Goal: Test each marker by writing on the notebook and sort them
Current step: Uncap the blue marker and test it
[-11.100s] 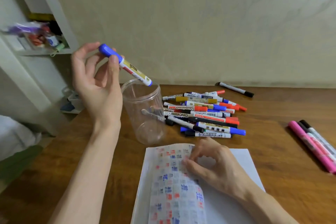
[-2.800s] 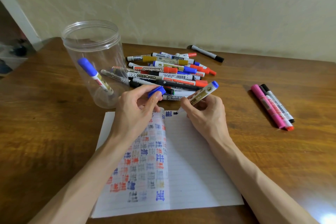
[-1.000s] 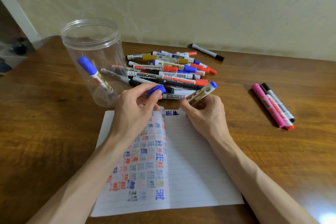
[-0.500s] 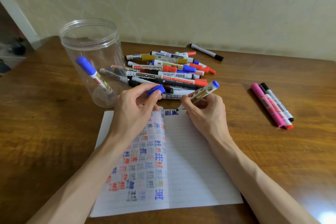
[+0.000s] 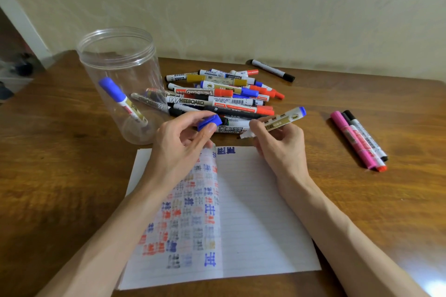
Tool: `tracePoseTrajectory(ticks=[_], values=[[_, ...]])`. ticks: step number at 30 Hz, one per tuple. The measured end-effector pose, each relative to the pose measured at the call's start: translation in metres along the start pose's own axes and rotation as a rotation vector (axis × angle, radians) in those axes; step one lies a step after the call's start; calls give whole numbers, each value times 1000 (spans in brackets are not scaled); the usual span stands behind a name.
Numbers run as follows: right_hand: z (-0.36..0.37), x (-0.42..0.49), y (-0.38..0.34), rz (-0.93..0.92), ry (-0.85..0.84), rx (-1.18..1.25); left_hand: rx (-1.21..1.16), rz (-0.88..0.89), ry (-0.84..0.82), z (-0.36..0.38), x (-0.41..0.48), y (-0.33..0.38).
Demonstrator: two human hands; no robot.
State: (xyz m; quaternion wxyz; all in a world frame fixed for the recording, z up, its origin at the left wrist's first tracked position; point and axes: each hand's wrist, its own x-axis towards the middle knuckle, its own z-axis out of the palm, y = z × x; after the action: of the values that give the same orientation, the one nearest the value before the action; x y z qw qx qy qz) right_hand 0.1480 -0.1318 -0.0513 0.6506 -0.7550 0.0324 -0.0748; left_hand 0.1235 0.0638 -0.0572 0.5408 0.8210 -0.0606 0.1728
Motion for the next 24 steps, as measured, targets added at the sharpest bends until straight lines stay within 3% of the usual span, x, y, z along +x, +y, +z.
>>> tracePoseTrajectory(ticks=[4,9,18,24], values=[[-7,5,-2,86,-47,145,-16,20,-68,0,0,2],[-10,4,-4,20,-176,258,-50,-5,-101,0,-2,1],[-7,-1,2,-121,-317,119,-43,22,-102,0,-3,3],[-16,3,1,-65,-420,241,-53,29,-99,-2,0,3]])
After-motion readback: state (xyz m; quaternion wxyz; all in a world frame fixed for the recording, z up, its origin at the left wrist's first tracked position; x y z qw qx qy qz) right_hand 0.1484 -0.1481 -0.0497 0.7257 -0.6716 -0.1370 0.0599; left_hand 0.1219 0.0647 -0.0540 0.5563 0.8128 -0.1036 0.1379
